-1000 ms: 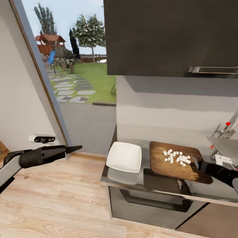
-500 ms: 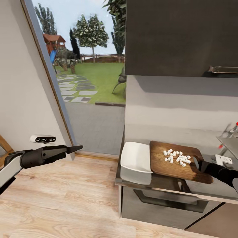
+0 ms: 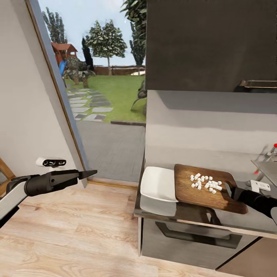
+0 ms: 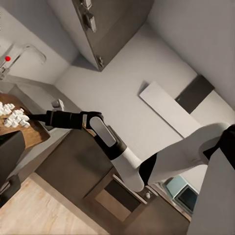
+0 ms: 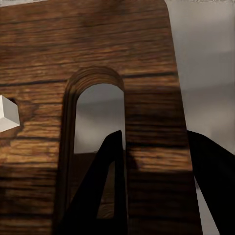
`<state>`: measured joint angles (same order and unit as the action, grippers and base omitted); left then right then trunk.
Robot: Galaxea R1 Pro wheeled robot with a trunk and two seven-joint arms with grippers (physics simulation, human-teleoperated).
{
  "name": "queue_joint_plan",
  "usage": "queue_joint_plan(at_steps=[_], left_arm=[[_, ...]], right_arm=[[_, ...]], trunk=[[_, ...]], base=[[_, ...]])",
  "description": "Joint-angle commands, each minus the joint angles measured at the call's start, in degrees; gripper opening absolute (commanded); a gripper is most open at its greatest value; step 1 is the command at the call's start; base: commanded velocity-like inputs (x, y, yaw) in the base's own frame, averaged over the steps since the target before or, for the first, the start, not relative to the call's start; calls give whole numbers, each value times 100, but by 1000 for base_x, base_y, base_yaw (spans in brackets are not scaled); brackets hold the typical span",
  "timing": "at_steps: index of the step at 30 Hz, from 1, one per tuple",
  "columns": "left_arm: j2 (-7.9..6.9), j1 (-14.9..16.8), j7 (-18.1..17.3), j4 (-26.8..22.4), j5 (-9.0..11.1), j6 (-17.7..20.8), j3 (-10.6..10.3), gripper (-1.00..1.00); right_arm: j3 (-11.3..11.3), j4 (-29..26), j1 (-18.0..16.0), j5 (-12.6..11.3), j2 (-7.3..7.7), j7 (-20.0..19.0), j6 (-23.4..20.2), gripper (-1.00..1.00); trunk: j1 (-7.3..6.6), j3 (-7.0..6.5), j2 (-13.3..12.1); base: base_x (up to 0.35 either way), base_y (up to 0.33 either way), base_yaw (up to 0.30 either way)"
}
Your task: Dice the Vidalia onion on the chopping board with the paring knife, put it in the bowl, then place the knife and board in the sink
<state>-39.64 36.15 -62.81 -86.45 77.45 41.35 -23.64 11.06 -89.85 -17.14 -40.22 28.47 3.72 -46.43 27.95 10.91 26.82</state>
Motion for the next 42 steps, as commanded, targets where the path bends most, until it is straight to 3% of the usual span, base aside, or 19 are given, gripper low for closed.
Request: queue_joint_plan(at_steps=[1, 8, 10, 12, 19, 42], left_arm=[[-7, 8, 12, 3, 46, 40, -18, 100], [81, 7, 605, -2, 46, 17, -18, 100], [324, 8, 734, -3, 25, 14, -13, 100], [381, 7, 754, -20, -32, 19, -9, 100], [406, 7, 801, -45, -158, 29, 10, 100], [430, 6, 805, -3, -137, 21, 9, 100]], right_arm=[[2, -6, -4, -56, 1, 41, -24, -100], [2, -6, -5, -56, 1, 42, -29, -100], [2, -6, -4, -56, 1, 59, -32, -100], [2, -6, -5, -56, 1, 65, -31, -100], [2, -6, -1, -56, 1, 67, -32, -100], [-72, -6, 0, -56, -6, 76, -33, -100]], trunk=[[3, 2, 11], [3, -65, 11], [-19, -101, -29], [-62, -156, -109], [-216, -348, -390], [-216, -508, -391]], base=[[0, 0, 0], [0, 0, 0], [0, 0, 0], [0, 0, 0], [0, 0, 0], [0, 10, 0]])
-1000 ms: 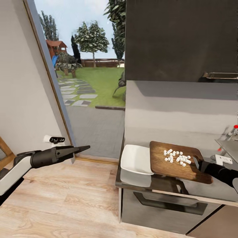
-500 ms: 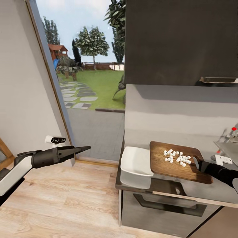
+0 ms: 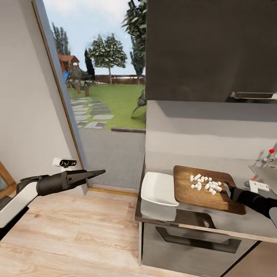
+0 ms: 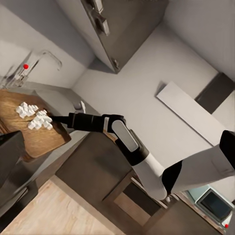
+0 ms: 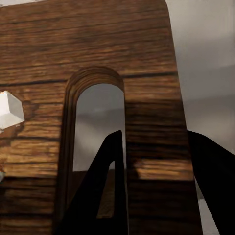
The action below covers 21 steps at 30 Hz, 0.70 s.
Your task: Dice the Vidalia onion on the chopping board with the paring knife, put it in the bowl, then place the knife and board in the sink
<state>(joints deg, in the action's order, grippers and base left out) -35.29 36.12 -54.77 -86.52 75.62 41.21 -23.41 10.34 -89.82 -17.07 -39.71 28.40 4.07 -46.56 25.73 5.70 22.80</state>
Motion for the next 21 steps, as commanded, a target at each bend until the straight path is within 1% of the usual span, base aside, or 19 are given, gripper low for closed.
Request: queue_joint_plan(at_steps=[1, 7, 11, 21], left_arm=[[-5, 9, 3, 3, 47, 35, -15, 100], [-2, 9, 2, 3, 56, 36, -15, 100], [4, 9, 2, 3, 61, 36, -15, 100], [5, 9, 2, 3, 64, 36, -23, 100]], right_arm=[[-2, -9, -6, -107, 0, 41, -20, -100], [-5, -9, -6, -107, -2, 42, -20, -100], [0, -9, -6, -107, -2, 42, -20, -100], [4, -9, -6, -107, 0, 55, -20, -100]], trunk=[[5, 13, 12], [5, 13, 12], [5, 13, 12], [5, 13, 12]], base=[[0, 246, 0], [10, 293, 0], [133, 281, 0], [231, 22, 0]])
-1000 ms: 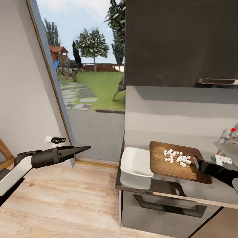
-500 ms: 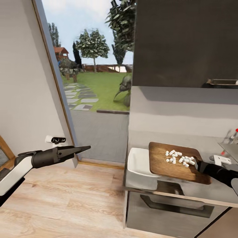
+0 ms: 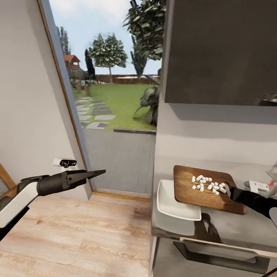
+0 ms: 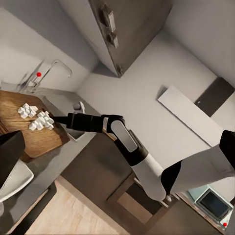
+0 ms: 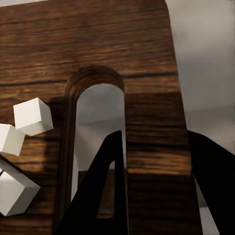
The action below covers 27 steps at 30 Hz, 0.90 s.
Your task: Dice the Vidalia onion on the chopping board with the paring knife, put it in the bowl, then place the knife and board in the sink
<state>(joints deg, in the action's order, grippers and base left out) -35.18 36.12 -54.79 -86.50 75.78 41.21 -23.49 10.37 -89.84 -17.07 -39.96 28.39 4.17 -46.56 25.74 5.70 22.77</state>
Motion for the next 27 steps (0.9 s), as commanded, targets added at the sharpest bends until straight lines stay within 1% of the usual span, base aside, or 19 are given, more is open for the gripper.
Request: queue_joint_plan(at_steps=[1, 7, 11, 16, 27], left_arm=[[-6, 9, 4, 1, 51, 36, -14, 100], [3, 9, 3, 1, 50, 36, -15, 100], [59, 9, 9, 1, 22, 36, -15, 100], [81, 10, 12, 1, 12, 36, -15, 100], [84, 9, 3, 1, 16, 30, -15, 100]], right_arm=[[1, -7, -7, -82, 2, 57, -20, -100], [0, -7, -7, -82, 0, 131, -43, -100], [0, -7, -7, -82, 0, 136, -46, -100], [0, -7, -7, -82, 0, 137, -47, -100], [0, -7, -8, -82, -1, 137, -47, -100]], trunk=[[5, 13, 15], [5, 13, 15], [5, 13, 15], [5, 13, 15], [5, 13, 15]], base=[[99, 0, 0], [22, 0, 0], [2, 0, 0], [0, 6, 0], [0, 100, 0]])
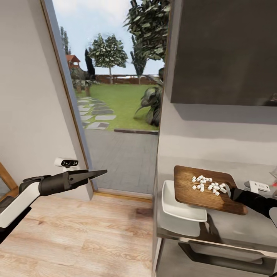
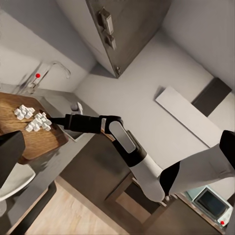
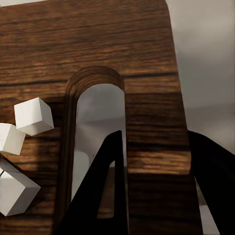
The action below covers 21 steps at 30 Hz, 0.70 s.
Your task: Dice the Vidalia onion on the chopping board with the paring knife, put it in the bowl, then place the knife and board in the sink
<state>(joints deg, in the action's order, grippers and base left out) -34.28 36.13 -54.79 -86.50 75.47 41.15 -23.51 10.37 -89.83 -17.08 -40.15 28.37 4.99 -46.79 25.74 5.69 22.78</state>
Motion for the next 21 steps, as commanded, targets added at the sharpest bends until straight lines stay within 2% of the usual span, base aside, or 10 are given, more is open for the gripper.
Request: queue_joint_plan(at_steps=[1, 7, 21], left_arm=[[-5, 8, 3, 2, 47, 35, -14, 100], [-1, 8, 3, 2, 47, 39, -14, 100], [19, 8, 4, 2, 40, 42, -14, 100]], right_arm=[[0, -8, -6, -63, 2, 54, -23, -100], [1, -8, -6, -63, 2, 54, -23, -100], [0, -8, -6, -63, 2, 134, 17, -100]], trunk=[[4, 13, 14], [4, 13, 14], [4, 13, 14]], base=[[0, 112, 0], [0, 87, 0], [0, 4, 0]])
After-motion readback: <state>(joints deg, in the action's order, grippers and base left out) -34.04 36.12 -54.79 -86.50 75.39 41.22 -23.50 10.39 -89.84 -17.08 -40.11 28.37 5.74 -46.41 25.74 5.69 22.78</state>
